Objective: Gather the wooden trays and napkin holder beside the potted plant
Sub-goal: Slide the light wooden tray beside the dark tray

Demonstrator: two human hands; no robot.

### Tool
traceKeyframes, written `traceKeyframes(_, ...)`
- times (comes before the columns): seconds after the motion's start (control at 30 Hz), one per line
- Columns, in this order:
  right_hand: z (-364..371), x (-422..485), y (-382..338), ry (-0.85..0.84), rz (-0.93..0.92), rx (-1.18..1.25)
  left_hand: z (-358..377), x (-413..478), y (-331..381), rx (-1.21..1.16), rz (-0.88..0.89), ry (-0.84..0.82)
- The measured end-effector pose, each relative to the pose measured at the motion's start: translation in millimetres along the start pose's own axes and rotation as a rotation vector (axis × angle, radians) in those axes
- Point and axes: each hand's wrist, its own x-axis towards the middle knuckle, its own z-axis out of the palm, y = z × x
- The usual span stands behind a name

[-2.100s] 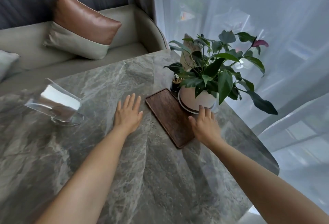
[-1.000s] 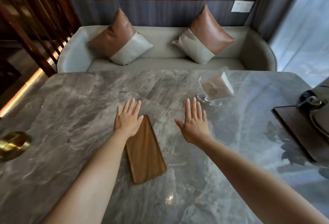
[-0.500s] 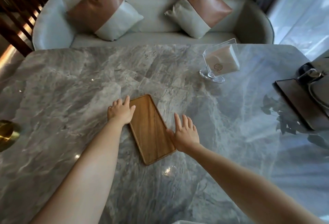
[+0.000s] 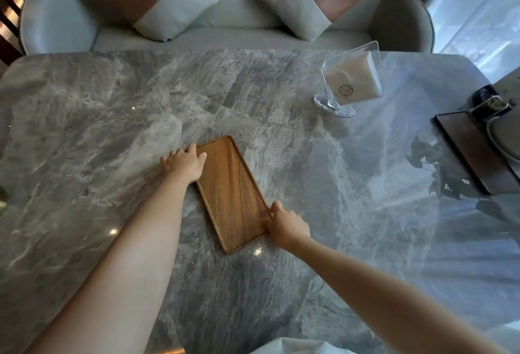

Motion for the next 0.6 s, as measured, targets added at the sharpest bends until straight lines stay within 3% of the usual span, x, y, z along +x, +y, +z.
traceKeyframes(0.33,5.1,-3.3,18.1,-0.109,0.224,0.704,9.0,-4.1,7.7,-0.15,-0.032,0.016)
traceKeyframes(0.6,-8.0,-13.2,49.1,0.025,0.205,0.787,8.2,-21.2,33.1,-0.347,-0.046,0.044)
